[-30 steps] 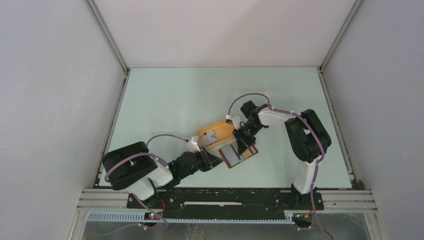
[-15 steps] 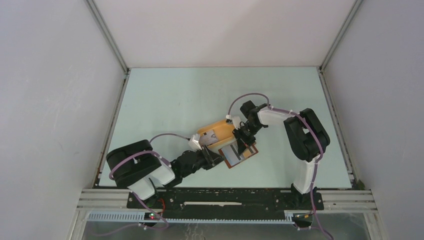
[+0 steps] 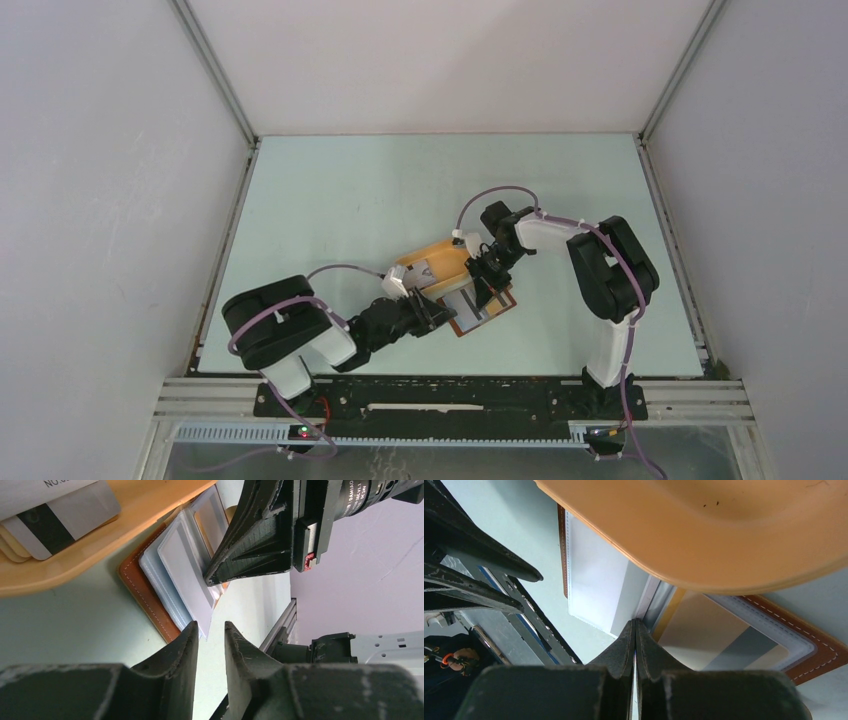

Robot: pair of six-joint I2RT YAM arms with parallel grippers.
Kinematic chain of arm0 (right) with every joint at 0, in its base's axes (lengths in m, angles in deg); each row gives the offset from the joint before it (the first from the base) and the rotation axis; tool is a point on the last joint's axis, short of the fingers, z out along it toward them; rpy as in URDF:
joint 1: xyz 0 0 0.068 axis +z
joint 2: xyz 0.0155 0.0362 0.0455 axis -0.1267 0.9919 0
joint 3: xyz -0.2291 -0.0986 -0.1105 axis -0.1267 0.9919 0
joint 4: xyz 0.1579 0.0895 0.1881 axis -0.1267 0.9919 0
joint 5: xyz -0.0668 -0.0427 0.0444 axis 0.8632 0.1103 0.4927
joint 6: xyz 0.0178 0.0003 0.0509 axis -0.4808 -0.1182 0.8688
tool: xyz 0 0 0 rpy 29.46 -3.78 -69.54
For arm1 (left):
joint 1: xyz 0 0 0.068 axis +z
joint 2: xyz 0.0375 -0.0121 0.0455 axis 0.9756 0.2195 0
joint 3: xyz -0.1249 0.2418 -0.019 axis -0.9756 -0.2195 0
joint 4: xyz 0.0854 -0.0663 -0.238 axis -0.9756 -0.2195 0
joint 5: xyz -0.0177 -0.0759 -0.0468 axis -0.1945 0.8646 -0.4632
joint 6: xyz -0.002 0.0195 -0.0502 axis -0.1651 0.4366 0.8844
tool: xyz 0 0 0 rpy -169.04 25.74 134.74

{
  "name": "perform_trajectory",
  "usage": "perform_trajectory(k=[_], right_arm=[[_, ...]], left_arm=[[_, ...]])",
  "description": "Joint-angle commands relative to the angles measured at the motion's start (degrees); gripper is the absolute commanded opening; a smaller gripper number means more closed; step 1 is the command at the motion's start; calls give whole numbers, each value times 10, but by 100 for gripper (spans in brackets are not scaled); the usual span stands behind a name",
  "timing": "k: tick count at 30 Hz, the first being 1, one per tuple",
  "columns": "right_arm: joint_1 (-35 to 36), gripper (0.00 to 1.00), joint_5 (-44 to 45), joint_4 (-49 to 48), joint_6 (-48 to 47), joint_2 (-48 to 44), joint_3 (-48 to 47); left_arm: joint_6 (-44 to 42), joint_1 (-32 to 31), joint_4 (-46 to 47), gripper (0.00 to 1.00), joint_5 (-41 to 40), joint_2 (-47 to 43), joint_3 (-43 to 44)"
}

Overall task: Put the credit cards into the card holder
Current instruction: Turn over the card slot in the card holder.

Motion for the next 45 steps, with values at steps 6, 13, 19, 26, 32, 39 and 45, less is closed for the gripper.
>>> perform_trajectory(k=[6, 13, 19, 26, 32, 39, 45], right_arm=[[-3, 6, 21, -1, -4, 12, -11], [-3, 6, 21, -1, -4, 13, -10], [-3, 6, 21, -1, -4, 14, -10], [-2, 6, 21, -2, -5, 14, -10], [-2, 6, 21, -1, -5, 15, -10], [-2, 6, 20, -2, -4, 15, -10], [-2, 6, 21, -1, -4, 14, -11]], left_arm=[[6, 4, 5, 32, -12, 16, 31], [12, 6, 5, 32, -13, 30, 39], [16, 8, 4, 33, -15, 35, 39], [17, 8, -5, 33, -16, 38, 43], [19, 8, -9, 33, -16, 44, 50], [20, 9, -17, 33, -17, 48, 57], [22, 9, -18, 34, -13, 55, 64]])
